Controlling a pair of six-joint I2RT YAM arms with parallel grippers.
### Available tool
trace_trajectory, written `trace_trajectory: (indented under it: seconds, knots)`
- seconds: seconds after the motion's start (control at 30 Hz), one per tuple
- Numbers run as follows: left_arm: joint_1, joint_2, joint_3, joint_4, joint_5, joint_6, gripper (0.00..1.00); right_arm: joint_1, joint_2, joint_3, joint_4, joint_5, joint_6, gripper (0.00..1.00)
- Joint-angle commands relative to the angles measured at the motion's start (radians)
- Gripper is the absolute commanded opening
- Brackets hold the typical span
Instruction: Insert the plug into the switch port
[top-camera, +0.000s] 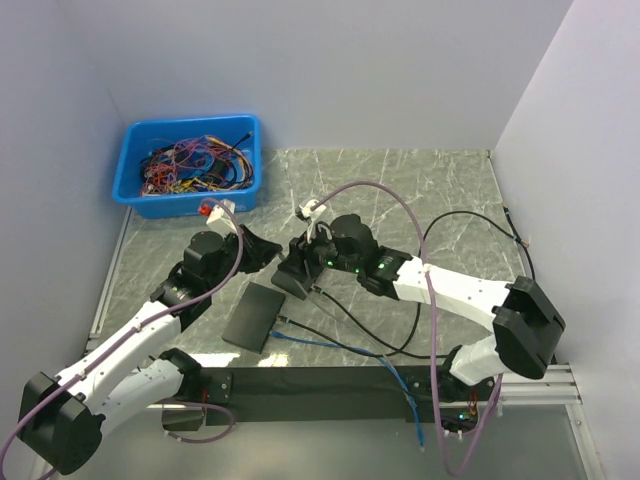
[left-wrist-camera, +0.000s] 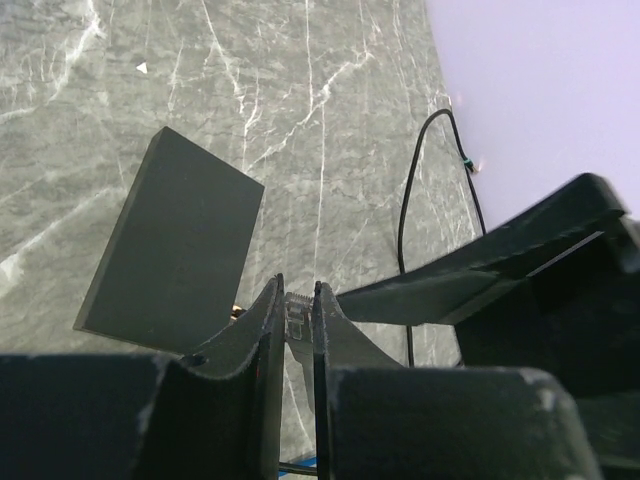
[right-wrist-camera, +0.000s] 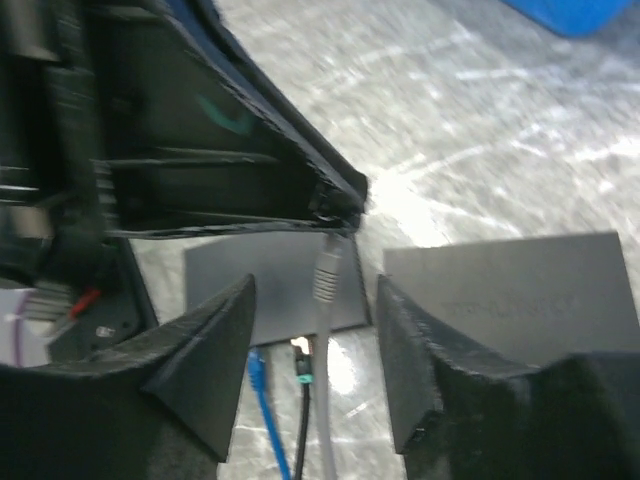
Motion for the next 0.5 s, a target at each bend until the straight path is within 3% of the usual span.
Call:
trace_trajectory:
  seconds: [0.0, 0.23, 0.47]
  knots:
    - [0.003, -0.015, 0.040, 0.002, -0.008, -0.011, 0.01, 0.016, 0.023, 0.066, -0.028, 0.090, -0.037, 0.56]
    - [0.003, -0.018, 0.036, 0.010, -0.002, -0.016, 0.01, 0.026, 0.033, 0.063, -0.013, 0.101, -0.031, 0.38]
    - [0.003, -0.026, 0.036, 0.015, 0.007, -0.020, 0.01, 0.027, 0.062, 0.073, -0.004, 0.095, -0.021, 0.27]
